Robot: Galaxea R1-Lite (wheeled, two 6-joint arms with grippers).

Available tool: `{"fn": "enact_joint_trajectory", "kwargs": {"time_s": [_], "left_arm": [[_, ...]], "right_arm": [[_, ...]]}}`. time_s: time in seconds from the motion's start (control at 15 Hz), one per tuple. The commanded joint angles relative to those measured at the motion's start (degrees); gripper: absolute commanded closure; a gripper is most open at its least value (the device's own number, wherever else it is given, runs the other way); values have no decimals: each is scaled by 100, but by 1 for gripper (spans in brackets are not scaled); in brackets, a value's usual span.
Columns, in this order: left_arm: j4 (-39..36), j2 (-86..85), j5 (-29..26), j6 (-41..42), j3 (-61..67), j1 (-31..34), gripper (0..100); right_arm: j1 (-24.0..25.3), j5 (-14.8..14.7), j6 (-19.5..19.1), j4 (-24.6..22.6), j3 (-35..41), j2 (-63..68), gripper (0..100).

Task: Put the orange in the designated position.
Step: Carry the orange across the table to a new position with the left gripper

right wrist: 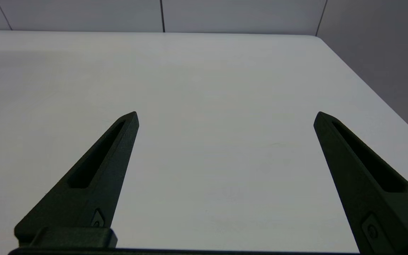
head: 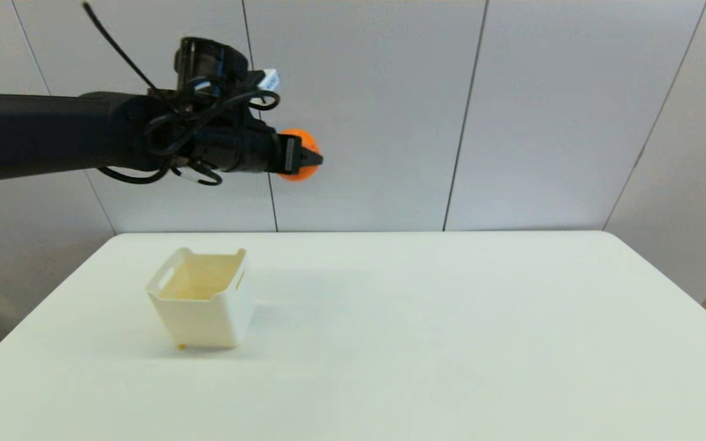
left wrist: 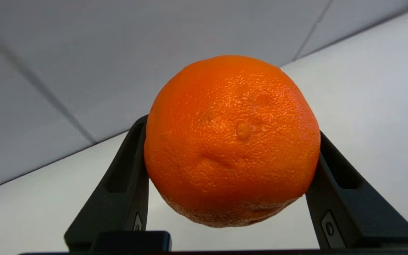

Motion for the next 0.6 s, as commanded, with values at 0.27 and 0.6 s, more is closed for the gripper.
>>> {"fn": "enact_joint_trajectory", "kwargs": {"time_s": [0.27,0.6], "left_arm": [[4,-1499,-5,10,1098,1023,100],[4,-2087,3,45,1810,1647,100]], "right_arm": [[0,0,-2,1,1,9,0],[0,0,-2,1,1,9,0]]}}
